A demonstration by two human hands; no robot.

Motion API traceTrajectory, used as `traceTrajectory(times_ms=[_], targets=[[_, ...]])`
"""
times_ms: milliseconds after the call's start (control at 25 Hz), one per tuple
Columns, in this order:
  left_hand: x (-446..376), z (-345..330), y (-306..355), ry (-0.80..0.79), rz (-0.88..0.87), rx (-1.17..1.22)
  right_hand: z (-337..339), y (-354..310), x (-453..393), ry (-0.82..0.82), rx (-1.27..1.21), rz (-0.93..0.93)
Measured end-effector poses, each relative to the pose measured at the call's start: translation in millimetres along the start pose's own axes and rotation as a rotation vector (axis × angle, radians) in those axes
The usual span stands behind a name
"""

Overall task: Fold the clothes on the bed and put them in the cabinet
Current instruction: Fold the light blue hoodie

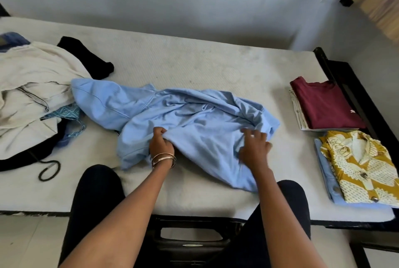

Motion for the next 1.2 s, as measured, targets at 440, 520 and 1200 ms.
traceTrajectory(times_ms=[440, 520, 1200], targets=[[-14.0, 6.3, 97.4, -0.532, -0.825, -0.815, -20.2, -46.3, 20.9, 0.042, -0.442, -0.328], [-35.3, 33.7, 101.5, -0.177, -0.831, -1.09, 32.2, -39.5, 6.4, 0.169, -0.541, -0.278], [-16.2, 62.2, 10.5, -1.045, -0.22, -0.875, 4.1, 19.5, -18.9, -0.099, 0.026, 0.069]])
Point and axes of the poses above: each hand's wrist, its own x-axis away from the middle knuckle, its own z-axis out of the back of the hand, y = z × x, the point moved 8 cm from there along -x, towards the middle knuckle, and after that the axes turned 7 degrees about -z, right-handed, at the moved point
